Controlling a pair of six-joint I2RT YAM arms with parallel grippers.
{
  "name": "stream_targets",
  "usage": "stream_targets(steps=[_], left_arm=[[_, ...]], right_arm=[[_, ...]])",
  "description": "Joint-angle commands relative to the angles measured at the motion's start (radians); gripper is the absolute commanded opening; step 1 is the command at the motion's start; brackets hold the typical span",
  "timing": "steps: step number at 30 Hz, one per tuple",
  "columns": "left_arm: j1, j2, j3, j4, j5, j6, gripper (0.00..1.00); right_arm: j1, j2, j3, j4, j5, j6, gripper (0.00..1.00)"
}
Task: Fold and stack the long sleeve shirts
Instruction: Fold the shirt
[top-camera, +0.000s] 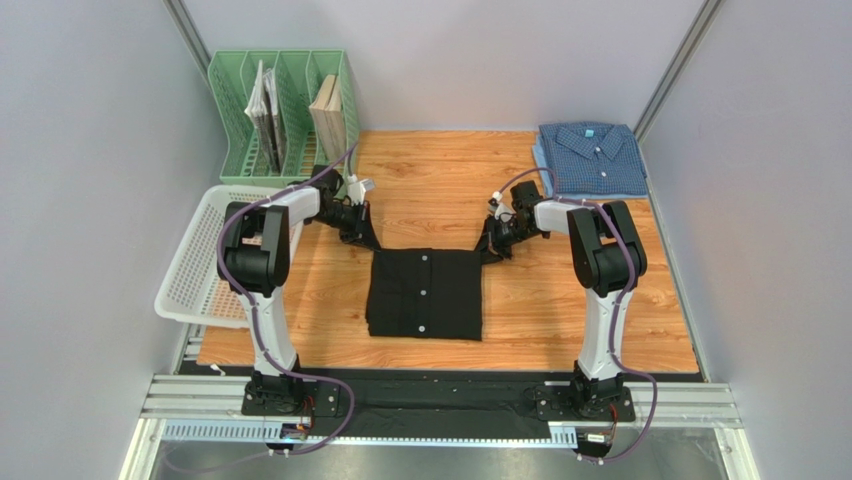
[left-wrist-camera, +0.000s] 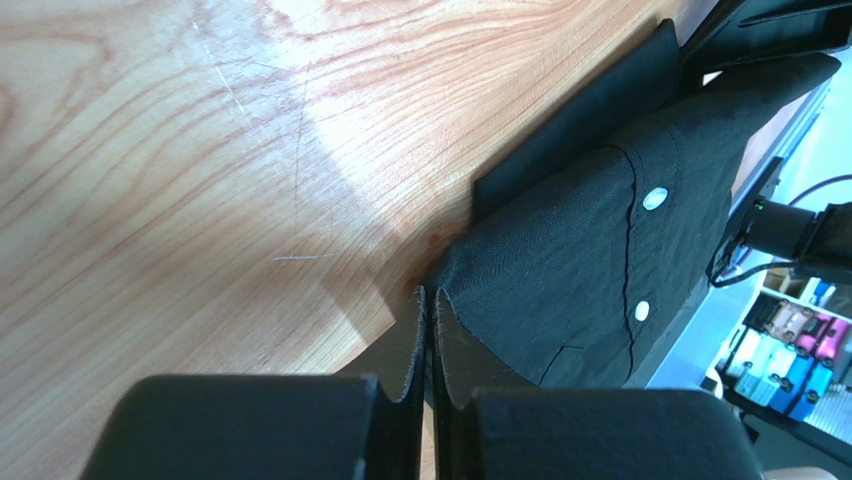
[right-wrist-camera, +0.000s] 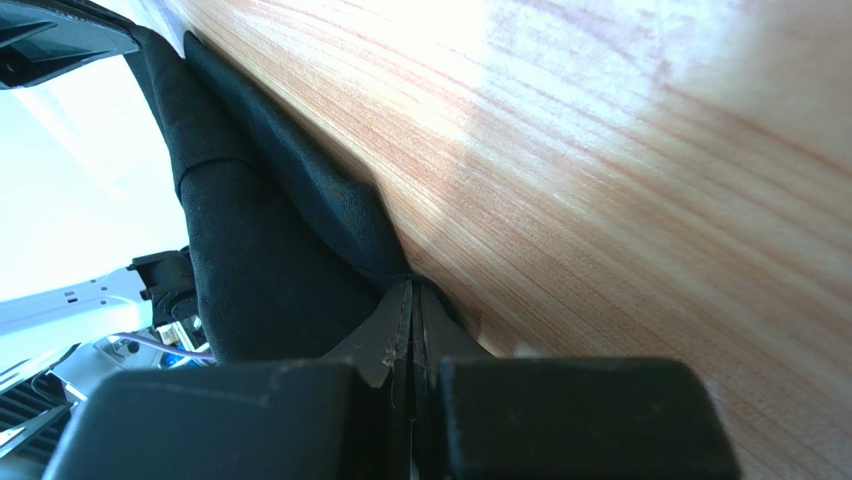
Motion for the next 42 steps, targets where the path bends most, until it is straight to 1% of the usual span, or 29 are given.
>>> stream_targets(steps=[1, 5, 14, 21, 22, 23, 24, 26, 27, 29, 30, 31, 32, 33, 34, 35, 36, 37, 38, 39, 40, 41, 42], left_arm=[[0.012, -0.071, -0.007, 0.028, -0.026, -0.013, 0.00], [0.020, -0.094, -0.030, 0.046, -0.035, -0.019, 0.00], [0.026, -0.094, -0.025, 0.040, -0.053, -0.017, 0.00], [0.026, -0.082, -0.004, 0.033, -0.072, -0.028, 0.00], [0.026, -0.075, 0.013, 0.022, -0.070, -0.030, 0.02], [0.026, -0.074, 0.019, 0.022, -0.056, -0.021, 0.08], [0.024, -0.081, 0.027, 0.020, -0.046, -0.014, 0.20], [0.026, -0.104, 0.042, 0.028, -0.030, -0.001, 0.30], [0.026, -0.141, 0.045, 0.028, -0.029, 0.028, 0.35], [0.026, -0.187, 0.055, 0.028, -0.044, 0.056, 0.38], [0.026, -0.241, 0.050, 0.028, -0.049, 0.084, 0.40], [0.024, -0.270, 0.033, 0.034, -0.056, 0.091, 0.40], [0.026, -0.299, 0.021, 0.039, -0.050, 0.098, 0.40], [0.026, -0.353, 0.003, 0.043, -0.020, 0.098, 0.44], [0.023, -0.379, -0.037, 0.053, 0.000, 0.081, 0.48], [0.020, -0.400, -0.060, 0.056, 0.026, 0.067, 0.50], [0.007, -0.428, -0.107, 0.060, 0.089, 0.053, 0.50], [-0.002, -0.439, -0.129, 0.068, 0.112, 0.030, 0.51], [-0.016, -0.447, -0.152, 0.071, 0.125, 0.024, 0.51], [-0.045, -0.450, -0.190, 0.079, 0.152, 0.024, 0.52], [-0.057, -0.447, -0.204, 0.098, 0.166, 0.019, 0.52], [-0.066, -0.427, -0.218, 0.115, 0.177, 0.007, 0.52], [-0.082, -0.405, -0.224, 0.137, 0.192, 0.007, 0.52]], right_arm=[[-0.001, 0.055, -0.009, -0.004, 0.201, -0.036, 0.00], [-0.001, 0.053, -0.013, -0.004, 0.209, -0.039, 0.00], [0.001, 0.057, -0.012, -0.005, 0.210, -0.042, 0.00], [-0.001, 0.060, 0.022, -0.004, 0.203, -0.042, 0.00], [-0.002, 0.058, 0.034, -0.010, 0.195, -0.050, 0.01], [-0.002, 0.058, 0.056, -0.021, 0.181, -0.059, 0.02], [-0.005, 0.047, 0.077, -0.034, 0.172, -0.074, 0.09], [-0.028, 0.024, 0.154, -0.093, 0.148, -0.113, 0.18], [-0.039, -0.003, 0.175, -0.116, 0.143, -0.123, 0.26], [-0.070, -0.038, 0.252, -0.206, 0.131, -0.186, 0.35], [-0.079, -0.075, 0.281, -0.240, 0.133, -0.209, 0.42], [-0.102, -0.094, 0.304, -0.304, 0.132, -0.237, 0.46], [-0.113, -0.111, 0.358, -0.336, 0.130, -0.295, 0.57], [-0.122, -0.135, 0.387, -0.410, 0.130, -0.335, 0.60], [-0.131, -0.147, 0.412, -0.445, 0.127, -0.364, 0.61], [-0.131, -0.163, 0.427, -0.473, 0.082, -0.405, 0.61], [-0.128, -0.199, 0.413, -0.485, 0.053, -0.394, 0.60], [-0.116, -0.219, 0.381, -0.475, 0.014, -0.383, 0.58], [-0.104, -0.239, 0.314, -0.451, -0.079, -0.334, 0.57], [-0.088, -0.265, 0.276, -0.391, -0.118, -0.270, 0.56], [-0.046, -0.273, 0.242, -0.353, -0.151, -0.230, 0.56], [-0.020, -0.278, 0.211, -0.310, -0.193, -0.198, 0.52], [-0.001, -0.267, 0.159, -0.236, -0.201, -0.150, 0.51]])
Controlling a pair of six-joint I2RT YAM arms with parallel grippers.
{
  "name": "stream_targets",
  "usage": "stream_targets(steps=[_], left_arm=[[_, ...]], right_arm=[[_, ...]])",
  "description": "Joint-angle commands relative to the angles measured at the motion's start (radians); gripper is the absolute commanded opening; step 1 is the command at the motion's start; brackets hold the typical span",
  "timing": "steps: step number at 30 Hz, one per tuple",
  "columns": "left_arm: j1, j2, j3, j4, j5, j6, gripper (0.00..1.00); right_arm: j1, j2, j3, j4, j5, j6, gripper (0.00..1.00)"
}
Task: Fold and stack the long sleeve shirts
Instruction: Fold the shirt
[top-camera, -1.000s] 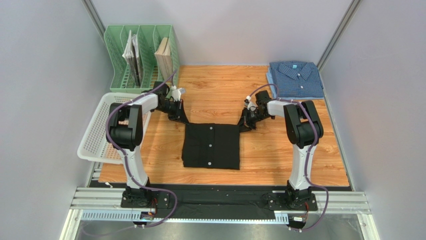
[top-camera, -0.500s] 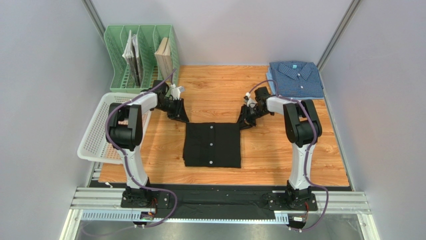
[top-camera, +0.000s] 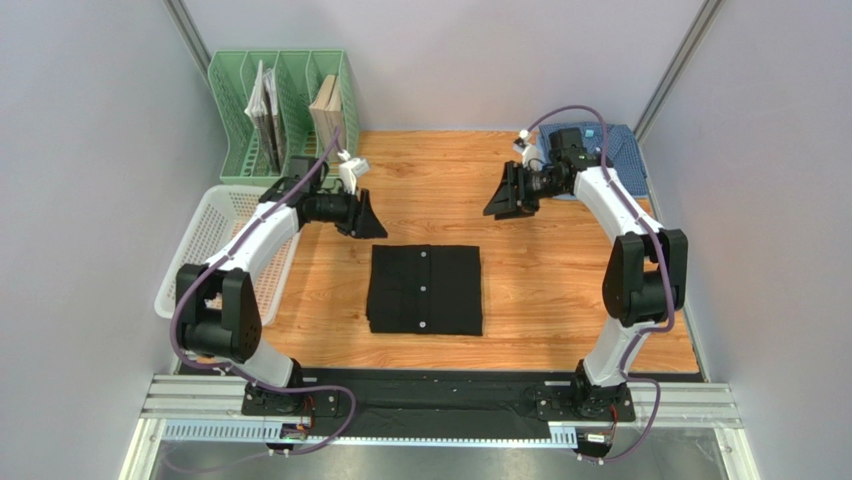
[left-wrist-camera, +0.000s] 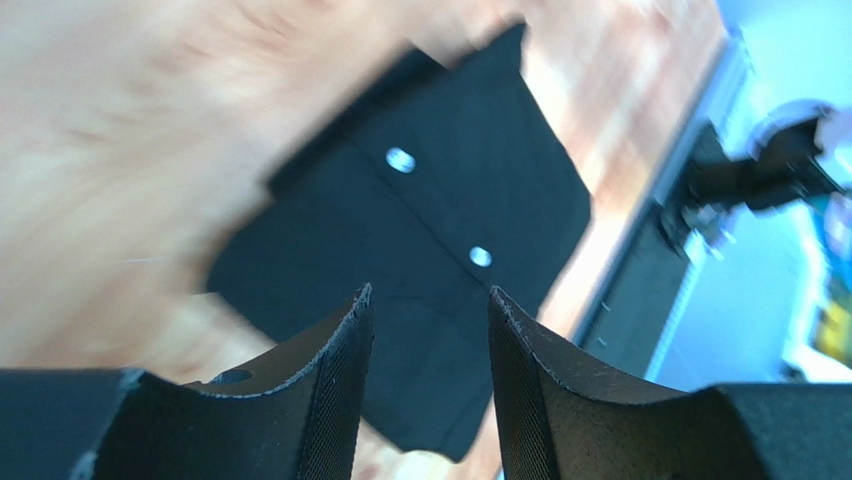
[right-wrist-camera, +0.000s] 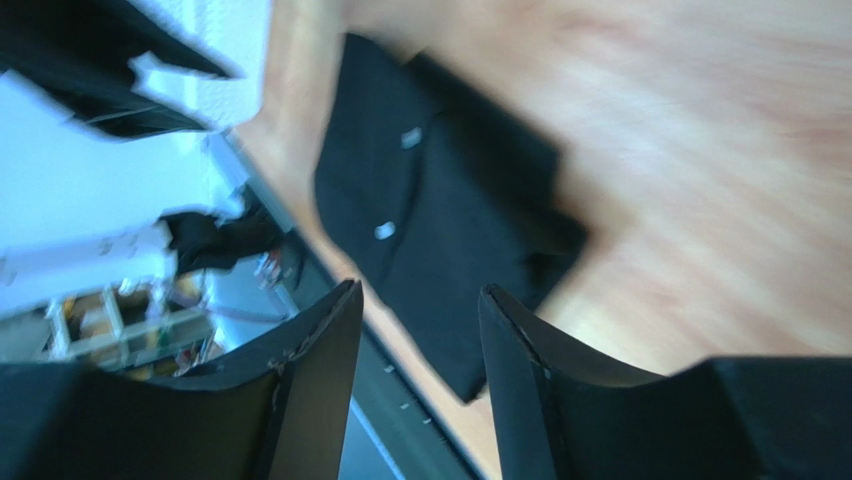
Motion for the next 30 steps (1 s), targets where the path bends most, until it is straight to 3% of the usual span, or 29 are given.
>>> stream_targets(steps=[1, 6, 11, 15, 19, 22, 24, 27, 29, 30], left_arm=[[-0.058, 0.096, -0.055, 0.047, 0.106, -0.023, 0.52], [-0.055, 0.308, 0.090, -0.031, 0.041, 0.001, 0.51], [-0.039, 0.444, 0.128, -0.008, -0.043, -0.097, 0.50], [-0.052, 0.487, 0.112, -0.042, -0.058, -0.134, 0.48], [-0.107, 0.437, 0.069, -0.100, -0.048, -0.056, 0.47], [-0.112, 0.317, 0.003, -0.091, 0.013, -0.030, 0.48], [-0.080, 0.207, -0.027, -0.053, 0.075, -0.030, 0.52], [-0.057, 0.121, 0.000, 0.001, -0.018, -0.016, 0.58], [-0.060, 0.157, 0.044, 0.006, -0.052, -0.005, 0.75], [-0.065, 0.191, 0.125, -0.026, -0.065, 0.016, 0.78]], right_arm=[[0.155, 0.002, -0.148, 0.142, -0.191, 0.133, 0.50], [0.186, 0.185, -0.170, 0.225, -0.133, 0.144, 0.42], [0.130, 0.354, -0.077, 0.242, 0.033, 0.128, 0.40], [0.130, 0.422, 0.038, 0.216, 0.154, 0.119, 0.40], [0.175, 0.485, 0.190, 0.158, 0.241, 0.076, 0.41], [0.202, 0.442, 0.230, 0.099, 0.158, -0.003, 0.46], [0.201, 0.329, 0.191, 0.080, 0.117, -0.080, 0.50], [0.207, 0.184, 0.158, 0.034, 0.166, -0.158, 0.53], [0.225, 0.136, 0.126, 0.009, 0.202, -0.180, 0.54], [0.235, 0.106, 0.109, -0.012, 0.217, -0.183, 0.54]])
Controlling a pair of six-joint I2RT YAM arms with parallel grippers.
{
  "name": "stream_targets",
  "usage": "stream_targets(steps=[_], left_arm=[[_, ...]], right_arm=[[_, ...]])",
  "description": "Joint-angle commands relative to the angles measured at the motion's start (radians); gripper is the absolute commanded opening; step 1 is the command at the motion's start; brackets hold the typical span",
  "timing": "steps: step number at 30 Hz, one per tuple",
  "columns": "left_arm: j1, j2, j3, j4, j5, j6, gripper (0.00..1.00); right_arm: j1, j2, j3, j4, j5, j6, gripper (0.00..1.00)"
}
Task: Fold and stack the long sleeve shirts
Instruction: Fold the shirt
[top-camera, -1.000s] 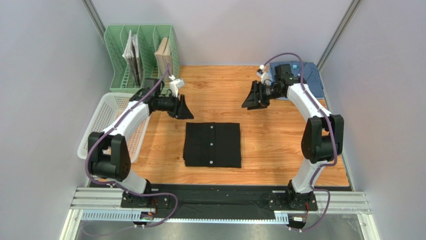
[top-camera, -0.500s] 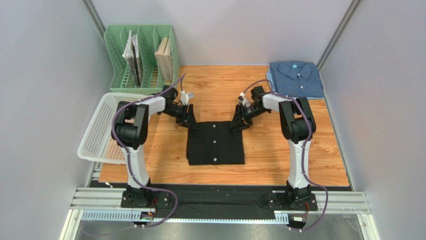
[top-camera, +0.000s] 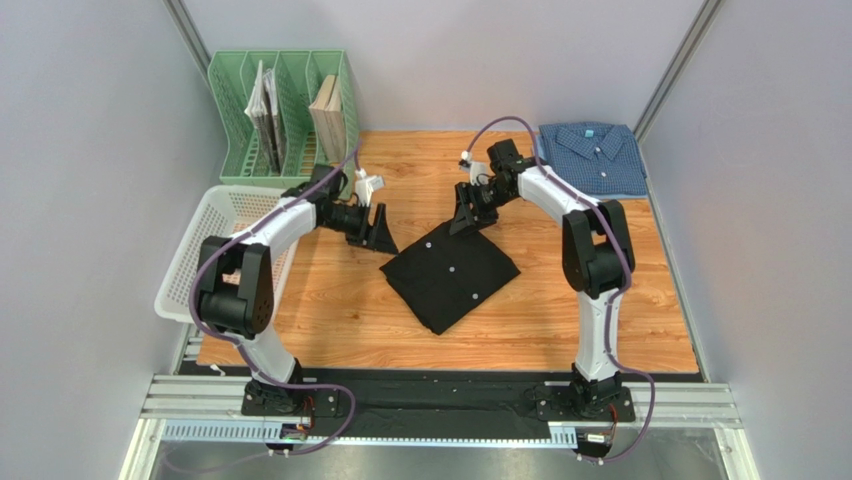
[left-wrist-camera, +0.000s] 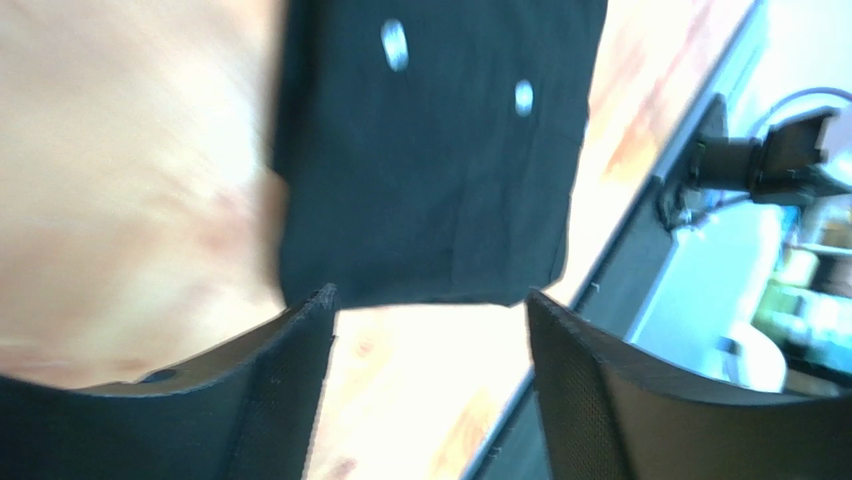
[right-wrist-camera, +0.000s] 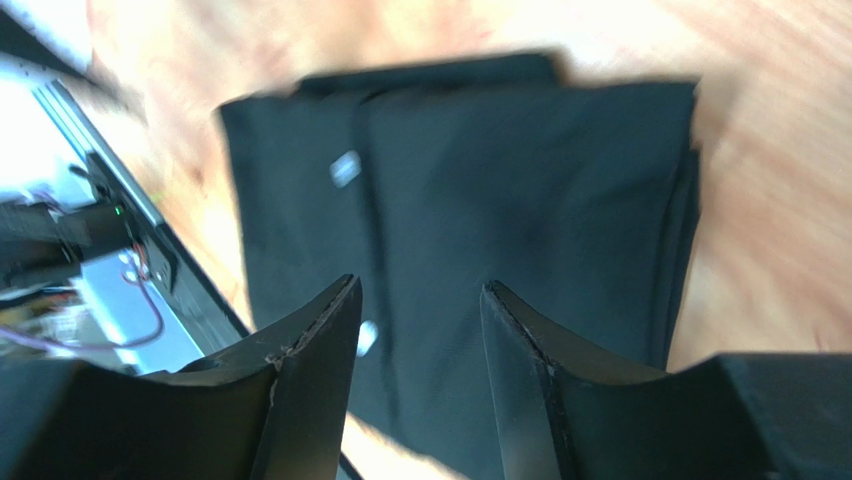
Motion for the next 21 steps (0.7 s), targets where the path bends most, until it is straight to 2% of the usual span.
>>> stream_targets(steps=[1, 3, 9, 12, 16, 21], left_arm=[[0.005, 0.067, 0.210, -0.025, -0.052, 0.082, 0.79], [-0.012, 0.224, 0.401, -0.191, -0.055, 0.177, 0.82], [-0.044, 0.488, 0.693, -0.370, -0.049, 0.242, 0.83], [-0.057, 0.556, 0.742, -0.404, -0.023, 0.252, 0.83], [-0.081, 0.594, 0.727, -0.413, 0.039, 0.248, 0.82], [-0.110, 0.652, 0.721, -0.401, 0.131, 0.178, 0.82]], right_arm=[[0.047, -0.202, -0.062, -0.083, 0.083, -0.120, 0.54], [0.075, -0.215, -0.102, -0.099, 0.118, -0.123, 0.55], [0.147, -0.214, -0.250, -0.068, 0.186, -0.106, 0.55], [0.150, -0.196, -0.295, -0.066, 0.201, -0.125, 0.54], [0.148, -0.159, -0.323, -0.069, 0.237, -0.158, 0.54], [0.147, -0.127, -0.326, -0.074, 0.263, -0.189, 0.52]])
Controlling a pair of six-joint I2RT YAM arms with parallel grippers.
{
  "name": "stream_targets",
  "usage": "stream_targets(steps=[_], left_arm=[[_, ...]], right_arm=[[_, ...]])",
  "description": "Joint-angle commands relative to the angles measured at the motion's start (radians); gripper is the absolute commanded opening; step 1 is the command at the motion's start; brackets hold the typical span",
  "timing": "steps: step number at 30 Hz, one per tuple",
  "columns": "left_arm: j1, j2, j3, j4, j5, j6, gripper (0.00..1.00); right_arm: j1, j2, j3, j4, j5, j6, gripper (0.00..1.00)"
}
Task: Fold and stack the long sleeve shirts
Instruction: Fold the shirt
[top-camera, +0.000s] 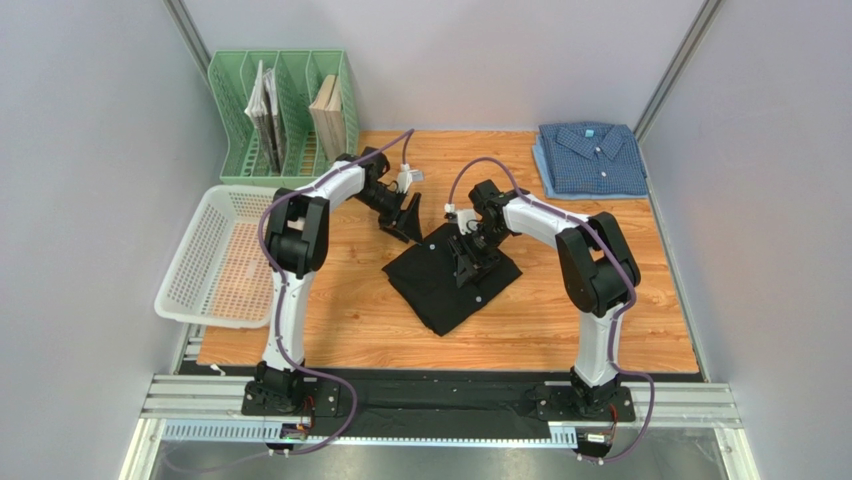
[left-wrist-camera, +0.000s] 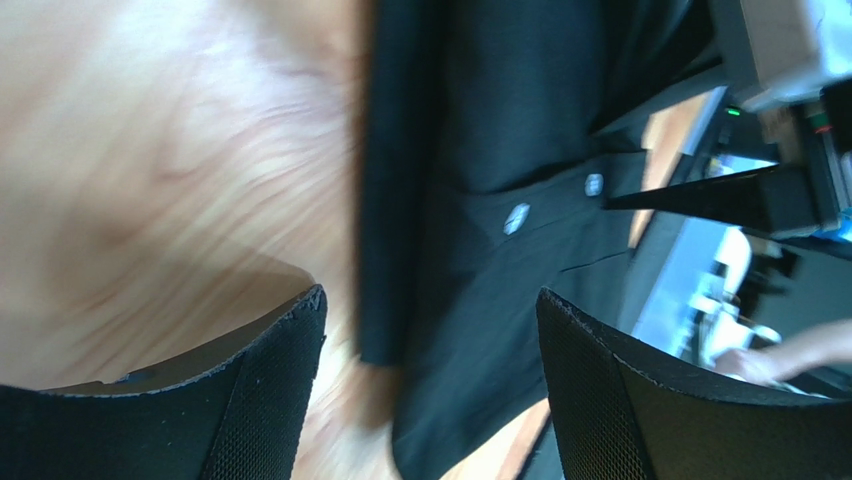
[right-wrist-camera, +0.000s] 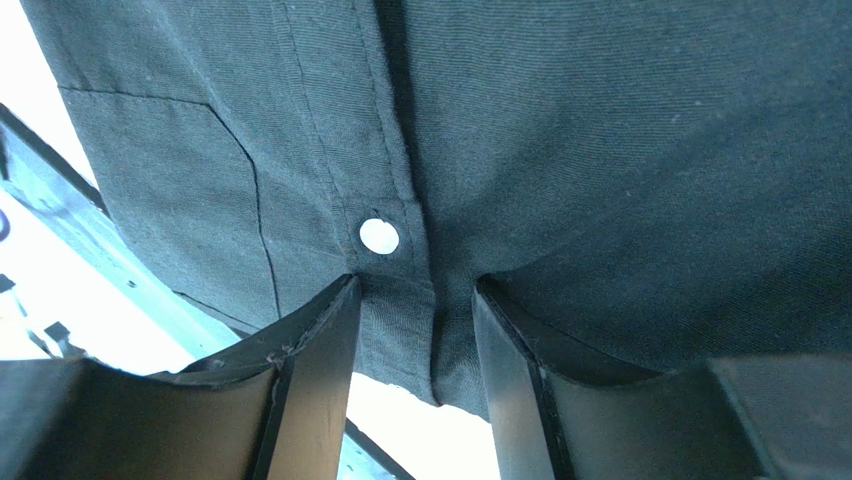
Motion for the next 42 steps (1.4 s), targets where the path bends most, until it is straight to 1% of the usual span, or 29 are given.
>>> stream_targets(steps=[1, 4, 7, 9, 10, 12, 13, 14, 15, 16, 19, 21, 22, 23, 25, 26, 28, 29, 31, 32, 33, 34, 35, 36, 37, 38, 42], left_arm=[[-0.027, 0.052, 0.029, -0.021, 0.116, -0.033, 0.82], [-0.049, 0.078, 0.032, -0.021, 0.139, -0.044, 0.82], [-0.079, 0.076, 0.004, -0.009, 0.144, -0.051, 0.79], [-0.093, 0.069, -0.017, 0.018, 0.145, -0.067, 0.71], [-0.095, 0.056, -0.023, 0.029, 0.142, -0.080, 0.63], [-0.096, 0.027, -0.057, 0.084, 0.107, -0.097, 0.53], [-0.095, 0.007, -0.075, 0.113, 0.089, -0.120, 0.44], [-0.096, -0.037, -0.109, 0.167, 0.072, -0.128, 0.40], [-0.096, -0.056, -0.118, 0.187, 0.043, -0.136, 0.35], [-0.096, -0.071, -0.125, 0.199, 0.030, -0.143, 0.25], [-0.092, -0.120, -0.093, 0.187, -0.031, -0.146, 0.00], [-0.085, -0.128, -0.015, 0.114, -0.088, -0.104, 0.00], [-0.081, -0.129, 0.021, 0.079, -0.106, -0.081, 0.00], [-0.079, -0.129, 0.103, 0.002, -0.150, -0.049, 0.00], [-0.075, -0.129, 0.185, -0.066, -0.203, 0.025, 0.00], [-0.075, -0.129, 0.282, -0.130, -0.270, 0.051, 0.00], [-0.078, -0.125, 0.395, -0.187, -0.341, 0.129, 0.00], [-0.079, -0.120, 0.526, -0.234, -0.423, 0.155, 0.00], [-0.099, -0.116, 0.649, -0.264, -0.515, 0.267, 0.00], [-0.114, -0.120, 0.726, -0.265, -0.630, 0.327, 0.00], [-0.134, -0.131, 0.734, -0.249, -0.701, 0.382, 0.00], [-0.180, -0.163, 0.722, -0.221, -0.768, 0.510, 0.00], [-0.208, -0.183, 0.654, -0.154, -0.881, 0.569, 0.00], [-0.232, -0.203, 0.601, -0.106, -0.951, 0.615, 0.00], [-0.274, -0.238, 0.545, -0.021, -0.993, 0.695, 0.00], [-0.292, -0.247, 0.444, 0.012, -1.049, 0.714, 0.00], [-0.383, -0.238, 0.224, 0.098, -1.142, 0.713, 0.00]], right_arm=[[-0.008, 0.034, -0.009, 0.001, 0.082, -0.067, 0.52], [-0.013, 0.037, -0.006, -0.002, 0.087, -0.073, 0.52], [-0.016, 0.040, -0.005, -0.004, 0.085, -0.072, 0.51], [-0.016, 0.043, 0.000, -0.004, 0.084, -0.073, 0.51], [-0.016, 0.046, 0.001, -0.005, 0.082, -0.073, 0.51], [-0.016, 0.048, 0.006, -0.005, 0.078, -0.069, 0.51], [-0.015, 0.048, 0.007, -0.004, 0.076, -0.067, 0.51], [-0.016, 0.048, 0.007, -0.002, 0.073, -0.058, 0.51], [-0.016, 0.045, 0.007, -0.001, 0.070, -0.053, 0.51], [-0.016, 0.043, 0.006, 0.002, 0.062, -0.047, 0.51], [-0.042, 0.016, 0.003, 0.004, 0.020, -0.009, 0.52], [-0.086, -0.036, -0.003, 0.004, -0.019, 0.028, 0.55], [-0.106, -0.061, -0.006, 0.001, -0.071, 0.037, 0.58], [-0.129, -0.087, -0.009, 0.001, -0.092, 0.046, 0.59], [-0.198, -0.167, -0.023, 0.001, -0.134, 0.062, 0.63], [-0.220, -0.191, -0.029, 0.001, -0.140, 0.066, 0.64], [-0.286, -0.262, -0.049, -0.002, -0.149, 0.073, 0.66], [-0.307, -0.285, -0.054, -0.005, -0.151, 0.073, 0.66], [-0.366, -0.331, -0.068, -0.012, -0.158, 0.076, 0.67], [-0.386, -0.343, -0.078, -0.018, -0.166, 0.076, 0.67], [-0.419, -0.352, -0.085, -0.018, -0.171, 0.077, 0.67], [-0.433, -0.368, -0.088, -0.022, -0.180, 0.079, 0.68], [-0.448, -0.372, -0.098, -0.024, -0.185, 0.080, 0.67], [-0.468, -0.376, -0.102, -0.024, -0.186, 0.080, 0.68], [-0.470, -0.379, -0.106, -0.027, -0.188, 0.080, 0.67], [-0.504, -0.379, -0.114, -0.027, -0.192, 0.080, 0.68], [-0.565, -0.371, -0.132, -0.025, -0.215, 0.088, 0.67]])
